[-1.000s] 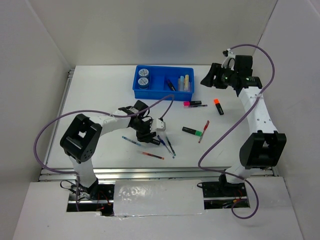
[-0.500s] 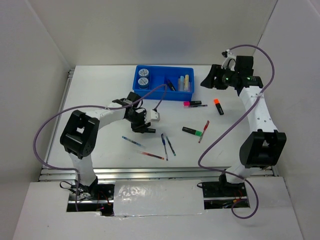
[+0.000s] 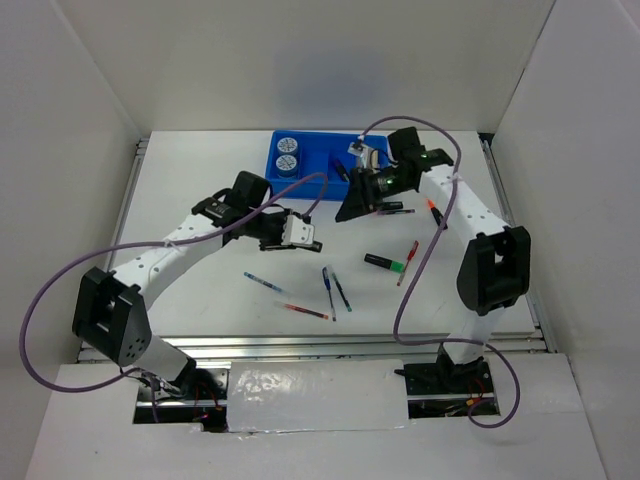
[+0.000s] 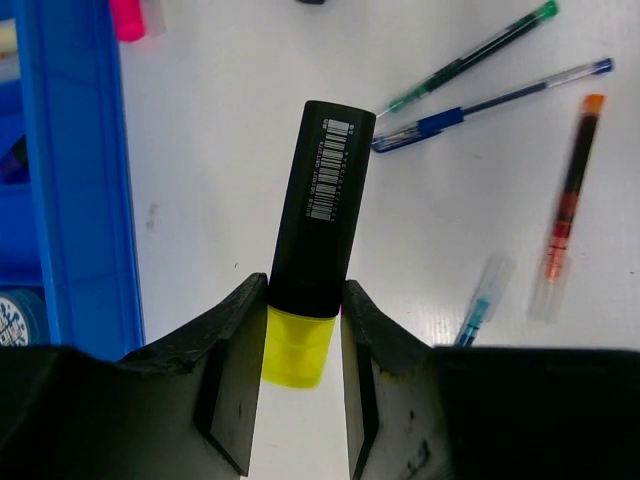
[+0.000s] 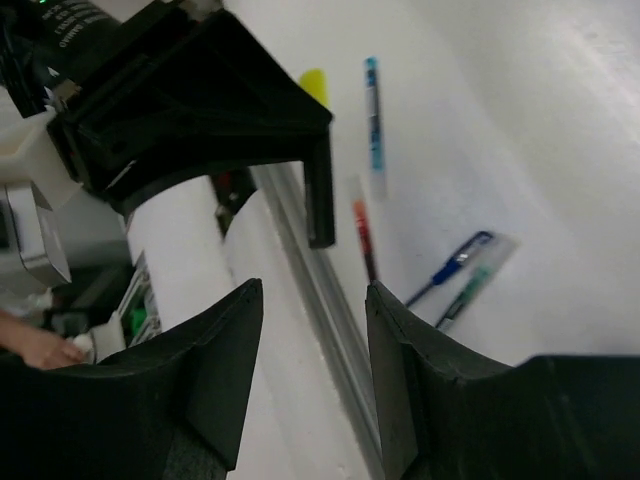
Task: Sort the stationery into containers
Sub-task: Pick up the pen from the center of the board.
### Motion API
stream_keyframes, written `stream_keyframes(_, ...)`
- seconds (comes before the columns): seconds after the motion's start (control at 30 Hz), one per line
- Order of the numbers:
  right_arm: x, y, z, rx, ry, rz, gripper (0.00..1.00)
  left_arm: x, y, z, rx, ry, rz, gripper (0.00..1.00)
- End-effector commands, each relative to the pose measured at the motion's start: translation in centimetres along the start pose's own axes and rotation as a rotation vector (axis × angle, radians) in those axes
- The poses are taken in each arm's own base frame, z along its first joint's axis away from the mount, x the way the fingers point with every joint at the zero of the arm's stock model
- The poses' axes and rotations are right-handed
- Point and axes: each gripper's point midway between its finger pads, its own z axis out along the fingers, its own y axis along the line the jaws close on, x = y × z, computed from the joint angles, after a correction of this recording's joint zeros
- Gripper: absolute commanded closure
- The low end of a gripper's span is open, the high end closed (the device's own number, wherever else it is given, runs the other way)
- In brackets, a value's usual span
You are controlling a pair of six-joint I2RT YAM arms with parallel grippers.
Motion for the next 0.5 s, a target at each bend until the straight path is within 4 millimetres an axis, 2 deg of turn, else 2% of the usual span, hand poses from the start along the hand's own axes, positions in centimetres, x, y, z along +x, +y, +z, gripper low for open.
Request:
stream_keyframes(0.0, 0.9, 4.2, 0.7, -0.13, 0.046, -0.044, 0.47, -3.4, -1.0, -1.2, 0.034, -0.072, 0.093, 0.94)
stream_keyframes(0.13, 3.1, 5.7, 2.7, -0.177, 0.124, -0.024, 0.44, -5.0, -1.0, -2.4, -0.014, -0.08, 0.133, 0.94)
stream_keyframes(0.23, 4.8, 6.1, 4.2, -0.195, 0.184, -0.002, 0.42, -6.1, -1.4, -2.7, -0.033, -0.097, 0.156, 0.94)
stream_keyframes(0.47, 5.7, 5.8, 6.6, -0.193, 0.244, 0.027, 0.41, -7.2, -1.4, -2.9, -0.041, -0.116, 0.171, 0.94)
